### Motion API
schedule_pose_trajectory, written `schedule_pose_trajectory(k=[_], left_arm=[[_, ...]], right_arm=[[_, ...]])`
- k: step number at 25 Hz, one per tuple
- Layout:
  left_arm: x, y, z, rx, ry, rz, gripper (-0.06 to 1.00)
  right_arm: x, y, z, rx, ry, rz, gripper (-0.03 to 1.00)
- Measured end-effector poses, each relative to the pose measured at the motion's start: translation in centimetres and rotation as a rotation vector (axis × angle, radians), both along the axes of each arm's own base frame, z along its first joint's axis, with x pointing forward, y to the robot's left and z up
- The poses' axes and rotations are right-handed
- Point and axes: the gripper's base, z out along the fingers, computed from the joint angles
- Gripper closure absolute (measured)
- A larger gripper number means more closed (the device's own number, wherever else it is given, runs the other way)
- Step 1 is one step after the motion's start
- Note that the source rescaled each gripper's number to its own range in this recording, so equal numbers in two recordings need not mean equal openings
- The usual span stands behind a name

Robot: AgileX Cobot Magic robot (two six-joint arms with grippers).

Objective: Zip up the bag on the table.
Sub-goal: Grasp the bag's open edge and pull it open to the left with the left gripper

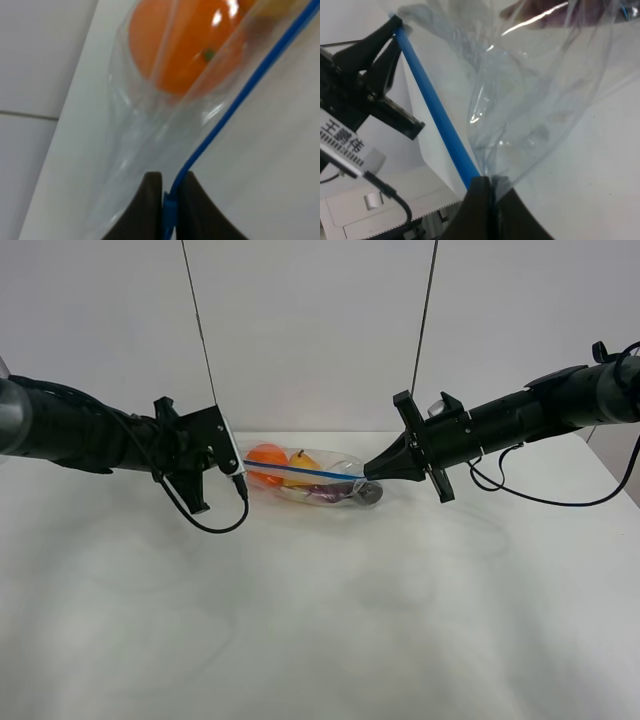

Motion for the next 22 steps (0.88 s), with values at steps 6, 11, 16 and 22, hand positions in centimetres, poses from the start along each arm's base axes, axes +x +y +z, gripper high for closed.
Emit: schedule_pose_trajectory(k=[6, 11, 16, 22], left_arm=[[0.5, 3.0, 0.0, 0.012, 0.001, 0.058, 0.94], [0.5, 3.1, 0.2, -0.01, 0.001, 0.042, 0.94], [0.5, 3.2, 0.2, -0.053, 0.012, 0.042, 0.68], [0.5, 3.8, 0.1, -0.172, 0.036, 0.103, 0.02]], right_arm=[[0.0, 0.0, 0.0, 0.003, 0.001, -0.003, 0.97], [0.0, 0.0, 0.0, 0.0, 0.002, -0.002, 0.97], [-0.1, -0.2, -0.2, -0.025, 0.002, 0.019, 0.97], [-0.2, -0.2, -0.2, -0.029, 0.003, 0.024, 0.97]])
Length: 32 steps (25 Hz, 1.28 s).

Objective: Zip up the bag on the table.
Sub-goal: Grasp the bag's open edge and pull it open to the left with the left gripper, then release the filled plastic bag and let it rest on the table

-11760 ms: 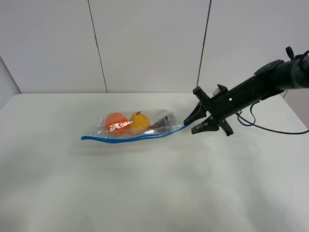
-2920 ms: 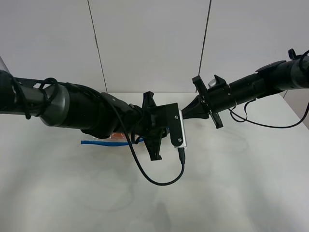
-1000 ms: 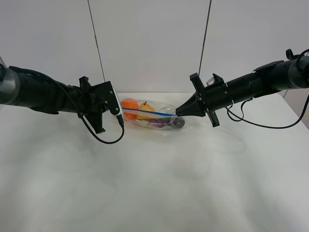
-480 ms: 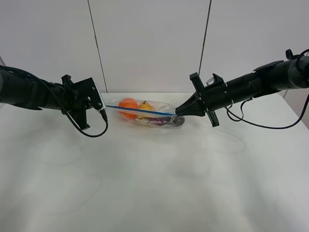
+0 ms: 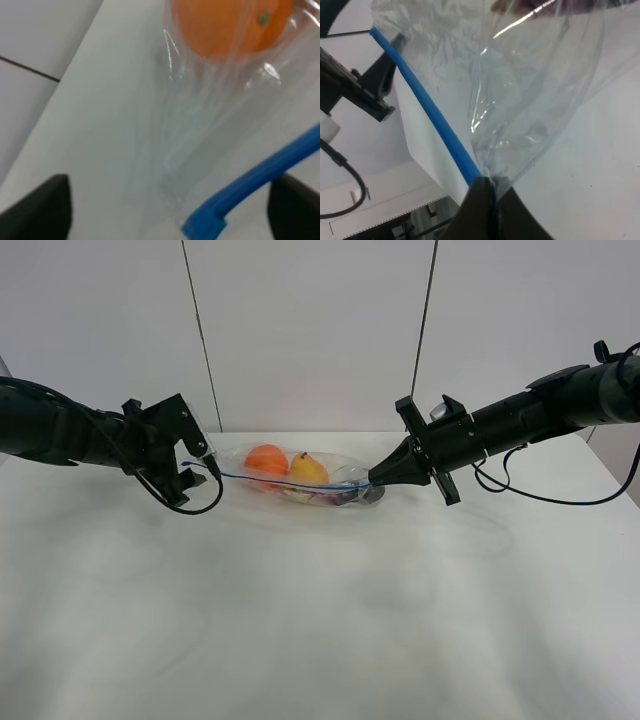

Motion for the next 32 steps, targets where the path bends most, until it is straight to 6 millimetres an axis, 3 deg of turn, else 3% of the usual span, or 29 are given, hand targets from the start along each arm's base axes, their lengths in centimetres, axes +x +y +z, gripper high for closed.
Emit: schedule_pose_trajectory(k=[3, 9, 12, 24, 28, 32], left_arm=[[0.2, 1.7, 0.0, -0.082, 0.012, 0.121, -0.03], [0.7, 6.3, 0.6, -0.405, 0.009, 0.525, -0.05], [1.1, 7.3, 1.2, -0.477, -0.015, 0.612, -0.06], [1.6, 5.3, 2.7, -0.656, 0.0, 0.442, -0.06], [1.7, 4.3, 3.5, -0.791, 0.029, 0.385, -0.06], [2.3, 3.5, 5.7, -0.982, 0.097, 0.318, -0.06]], right_arm=[[0.0, 0.0, 0.0, 0.001, 0.0, 0.001, 0.97], [0.0, 0.0, 0.0, 0.001, 0.001, 0.001, 0.97], [0.0, 0.0, 0.0, 0.002, 0.001, 0.002, 0.97], [0.0, 0.0, 0.0, 0.002, 0.001, 0.002, 0.97], [0.0, 0.0, 0.0, 0.002, 0.001, 0.002, 0.97], [0.0, 0.0, 0.0, 0.002, 0.001, 0.002, 0.97]])
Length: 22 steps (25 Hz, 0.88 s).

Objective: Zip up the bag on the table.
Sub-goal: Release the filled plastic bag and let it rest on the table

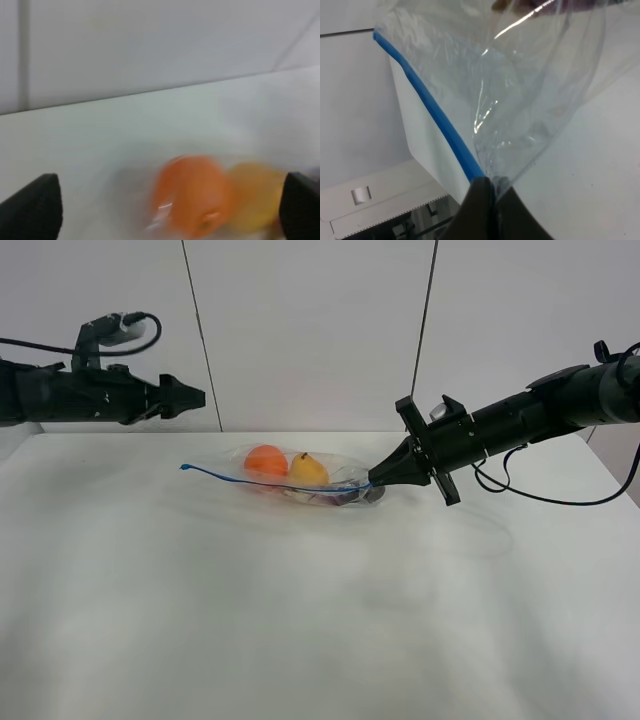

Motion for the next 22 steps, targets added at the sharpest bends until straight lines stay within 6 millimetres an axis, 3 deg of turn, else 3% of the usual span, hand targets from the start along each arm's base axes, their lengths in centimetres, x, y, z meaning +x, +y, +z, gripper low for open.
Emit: schedule_pose_trajectory(k=[2, 7, 15, 22], left_arm=[[0.1, -0.5, 1.3, -0.058, 0.029, -0.077, -0.06], [-0.1, -0.6, 3.4, 0.034, 0.237, -0.185, -0.06], [-1.4, 3.4, 3.7, 0.352, 0.679, 0.129, -0.06], [-2.8, 3.6, 3.7, 0.37, 0.852, 0.123, -0.06]], right_arm=[[0.0, 0.0, 0.0, 0.0, 0.0, 0.0, 0.97], [0.0, 0.0, 0.0, 0.0, 0.0, 0.0, 0.97], [0.0, 0.0, 0.0, 0.0, 0.0, 0.0, 0.97], [0.0, 0.0, 0.0, 0.0, 0.0, 0.001, 0.97]])
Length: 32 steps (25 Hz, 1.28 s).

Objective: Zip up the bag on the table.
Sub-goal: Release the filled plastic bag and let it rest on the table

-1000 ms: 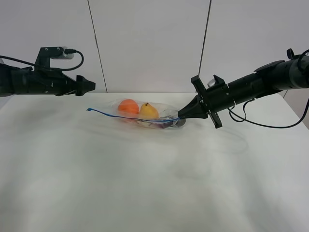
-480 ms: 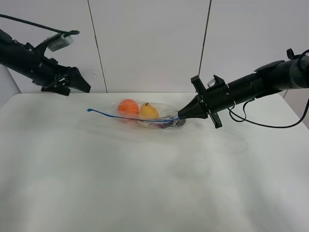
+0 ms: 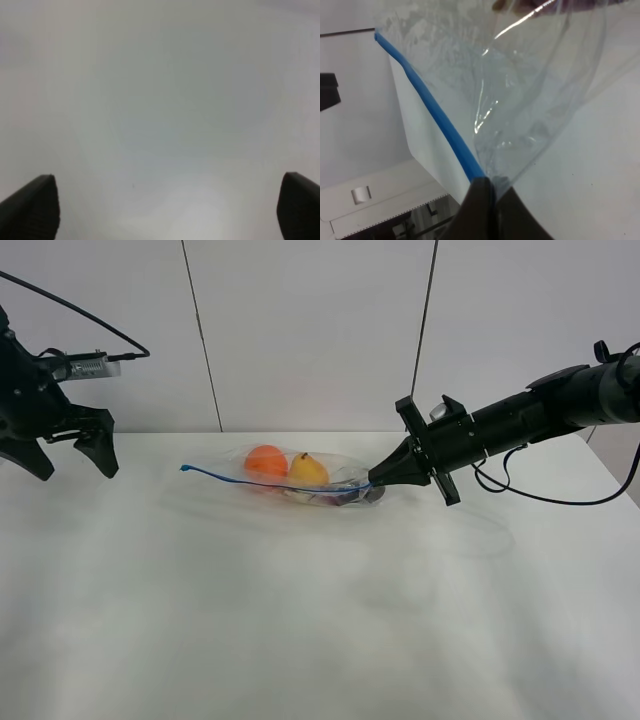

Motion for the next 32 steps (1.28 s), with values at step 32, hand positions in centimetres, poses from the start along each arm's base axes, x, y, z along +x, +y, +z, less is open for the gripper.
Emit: schedule_pose_trajectory(k=[32], left_arm=[[-26.9, -2.2, 1.9, 0.048, -0.184, 0.148, -0.06]], right_arm=[[0.0, 0.0, 0.0, -0.003, -0.002, -0.004, 0.97]])
